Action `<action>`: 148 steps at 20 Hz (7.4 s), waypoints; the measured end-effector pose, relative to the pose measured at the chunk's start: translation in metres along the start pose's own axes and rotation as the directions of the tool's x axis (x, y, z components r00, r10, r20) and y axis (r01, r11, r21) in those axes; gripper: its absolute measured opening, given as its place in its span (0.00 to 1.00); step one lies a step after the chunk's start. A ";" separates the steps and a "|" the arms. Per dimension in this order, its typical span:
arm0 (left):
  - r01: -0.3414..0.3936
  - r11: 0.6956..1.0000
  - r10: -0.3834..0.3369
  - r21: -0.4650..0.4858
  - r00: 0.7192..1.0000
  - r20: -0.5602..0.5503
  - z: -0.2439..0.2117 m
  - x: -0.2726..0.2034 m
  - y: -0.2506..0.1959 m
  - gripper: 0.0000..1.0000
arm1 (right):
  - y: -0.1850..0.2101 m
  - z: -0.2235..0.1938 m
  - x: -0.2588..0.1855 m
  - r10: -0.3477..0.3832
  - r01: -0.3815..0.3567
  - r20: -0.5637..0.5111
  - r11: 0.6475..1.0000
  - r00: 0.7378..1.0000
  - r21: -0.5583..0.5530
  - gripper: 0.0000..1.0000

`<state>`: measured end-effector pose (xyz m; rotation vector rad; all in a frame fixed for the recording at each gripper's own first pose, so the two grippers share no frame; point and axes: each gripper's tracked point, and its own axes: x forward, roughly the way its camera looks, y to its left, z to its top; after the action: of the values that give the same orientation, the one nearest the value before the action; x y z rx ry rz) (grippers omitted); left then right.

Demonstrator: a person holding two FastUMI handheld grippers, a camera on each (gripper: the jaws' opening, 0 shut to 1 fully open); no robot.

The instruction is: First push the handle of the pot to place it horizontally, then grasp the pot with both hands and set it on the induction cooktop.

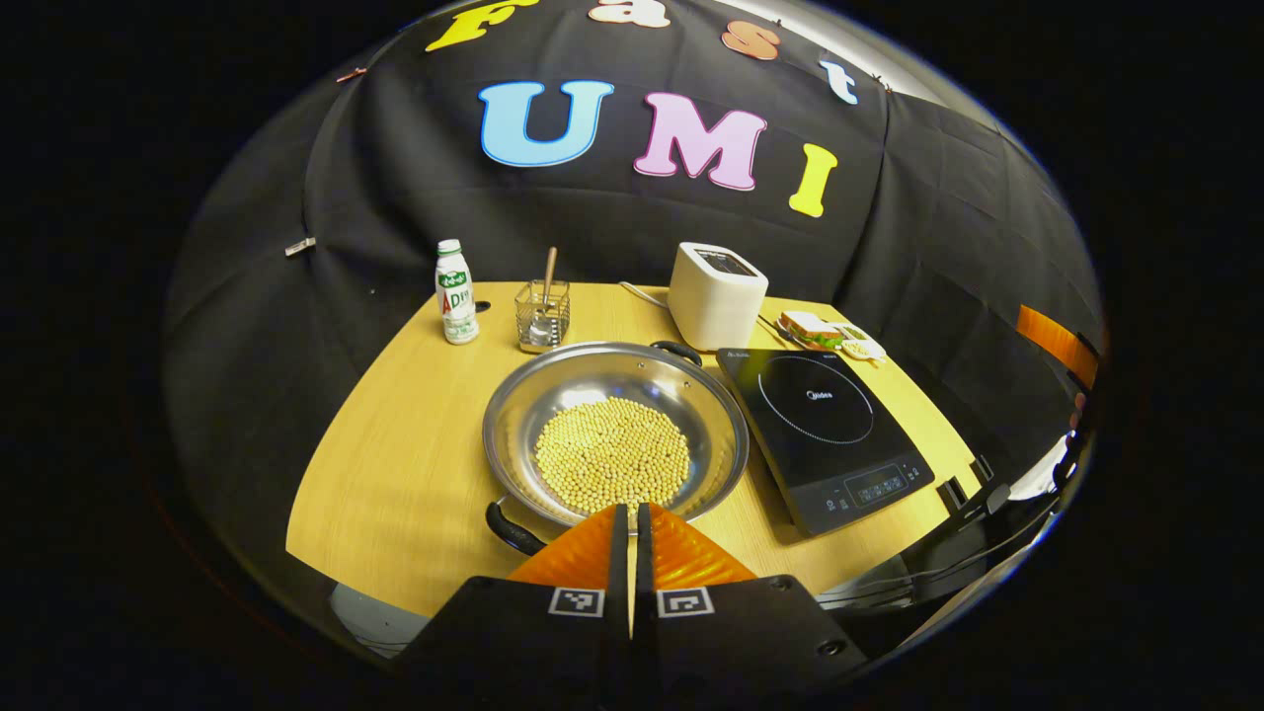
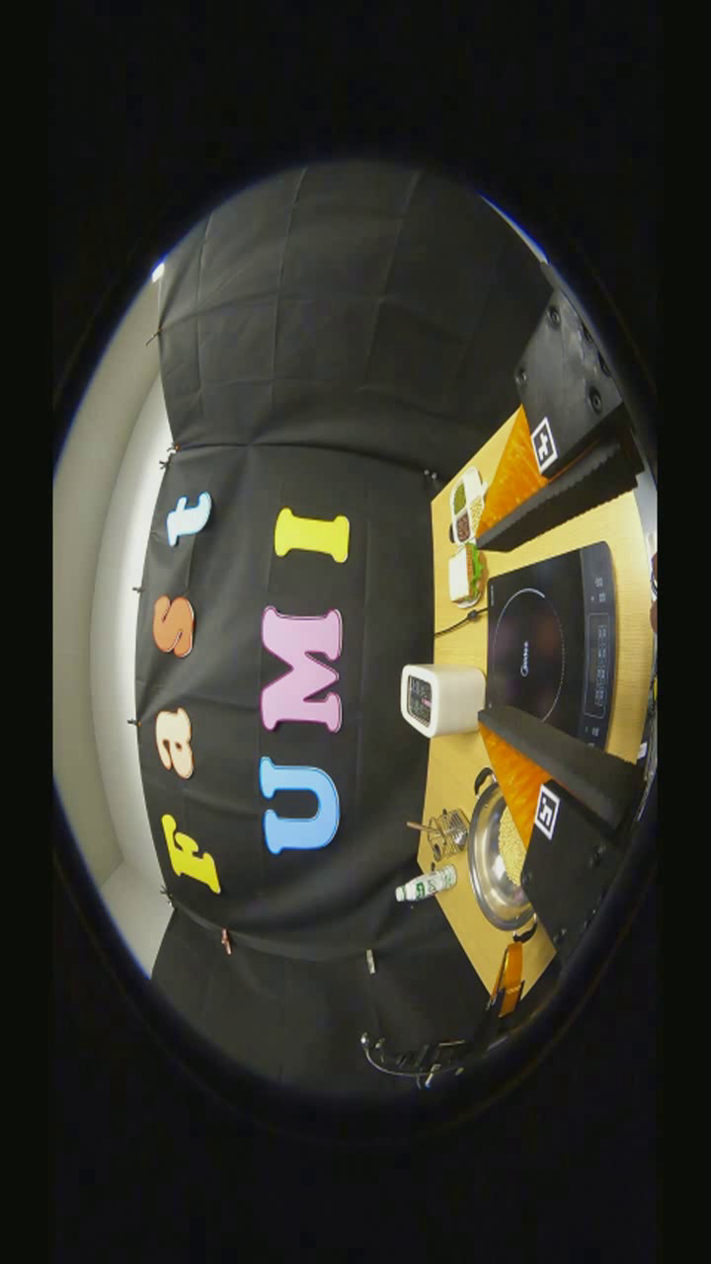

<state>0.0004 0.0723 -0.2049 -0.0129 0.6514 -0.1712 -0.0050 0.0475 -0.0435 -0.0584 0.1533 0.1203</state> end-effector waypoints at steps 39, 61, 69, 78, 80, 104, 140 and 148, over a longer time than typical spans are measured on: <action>-0.062 0.998 0.050 -0.030 0.947 -0.318 -0.059 0.094 0.110 0.05 | 0.005 -0.036 0.036 -0.064 0.065 -0.093 0.998 0.994 0.004 0.98; -0.186 0.953 0.122 -0.241 0.959 -0.257 -0.016 0.127 0.181 0.05 | 0.010 -0.052 0.046 -0.043 0.039 -0.157 0.999 0.987 -0.031 0.98; -0.203 0.949 0.143 -0.240 0.959 -0.246 0.002 0.147 0.205 0.05 | 0.043 -0.072 0.062 0.013 -0.014 -0.215 1.000 0.977 -0.004 0.98; -0.250 0.948 0.204 -0.199 0.952 -0.227 0.012 0.141 0.226 0.05 | 0.108 -0.094 0.095 0.130 -0.127 -0.285 0.991 0.950 0.032 0.99; -0.319 0.932 0.286 -0.174 0.939 -0.190 0.019 0.123 0.242 0.05 | 0.122 -0.101 0.107 0.159 -0.149 -0.309 0.987 0.938 0.058 0.98; -0.081 0.988 0.069 -0.135 0.993 -0.094 0.068 0.199 0.214 0.95 | 0.245 -0.218 0.223 0.304 -0.249 -0.546 0.953 0.780 0.174 0.99; -0.091 0.966 0.058 -0.243 0.988 -0.141 0.060 0.180 0.180 0.62 | 0.226 -0.216 0.223 0.364 -0.309 -0.606 0.930 0.707 0.197 0.61; -0.061 0.977 0.034 -0.206 0.991 -0.132 0.086 0.176 0.099 0.61 | 0.148 -0.187 0.217 0.336 -0.265 -0.597 0.942 0.728 0.207 0.61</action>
<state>0.2053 0.1372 -0.2488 -0.1905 0.7946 -0.0565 0.1618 0.2065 -0.2692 0.0392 0.8485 0.4214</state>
